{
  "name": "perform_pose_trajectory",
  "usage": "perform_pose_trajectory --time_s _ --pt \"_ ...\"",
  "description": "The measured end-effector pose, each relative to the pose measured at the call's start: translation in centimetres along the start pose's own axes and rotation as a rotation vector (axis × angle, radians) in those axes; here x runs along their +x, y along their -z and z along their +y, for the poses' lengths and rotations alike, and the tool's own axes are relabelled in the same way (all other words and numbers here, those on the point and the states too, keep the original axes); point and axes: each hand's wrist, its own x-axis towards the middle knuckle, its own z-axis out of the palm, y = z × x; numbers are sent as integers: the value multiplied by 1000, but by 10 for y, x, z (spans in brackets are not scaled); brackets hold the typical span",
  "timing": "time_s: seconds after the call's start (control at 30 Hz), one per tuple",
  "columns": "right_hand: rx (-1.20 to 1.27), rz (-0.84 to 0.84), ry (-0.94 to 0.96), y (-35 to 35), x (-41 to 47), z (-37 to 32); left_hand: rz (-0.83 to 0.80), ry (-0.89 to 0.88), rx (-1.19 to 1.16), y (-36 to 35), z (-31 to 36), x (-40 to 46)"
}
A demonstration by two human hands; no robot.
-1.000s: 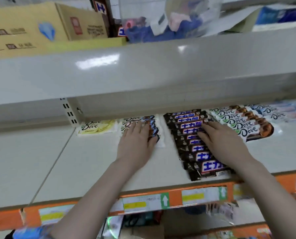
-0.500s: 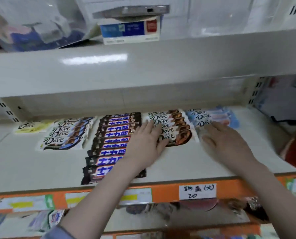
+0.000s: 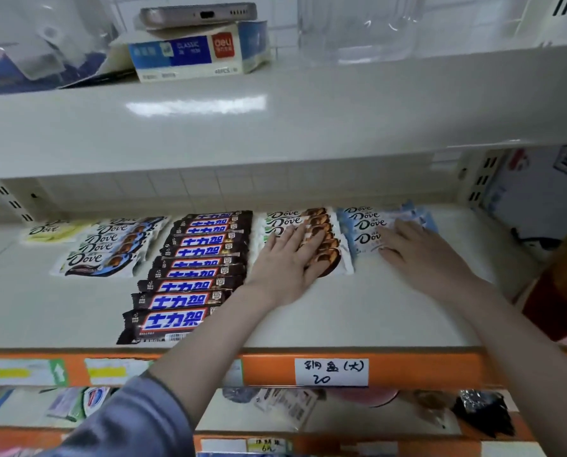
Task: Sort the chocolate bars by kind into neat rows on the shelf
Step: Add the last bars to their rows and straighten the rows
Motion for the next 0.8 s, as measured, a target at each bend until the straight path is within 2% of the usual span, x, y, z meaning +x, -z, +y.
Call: perform_pose_trajectory --time_s 0.37,0.8 --pt "56 -118 20 -1 23 6 46 -68 30 -5 -10 3" --pt "135 -130 75 1 23 15 63 -79 -6 -7 -13 3"
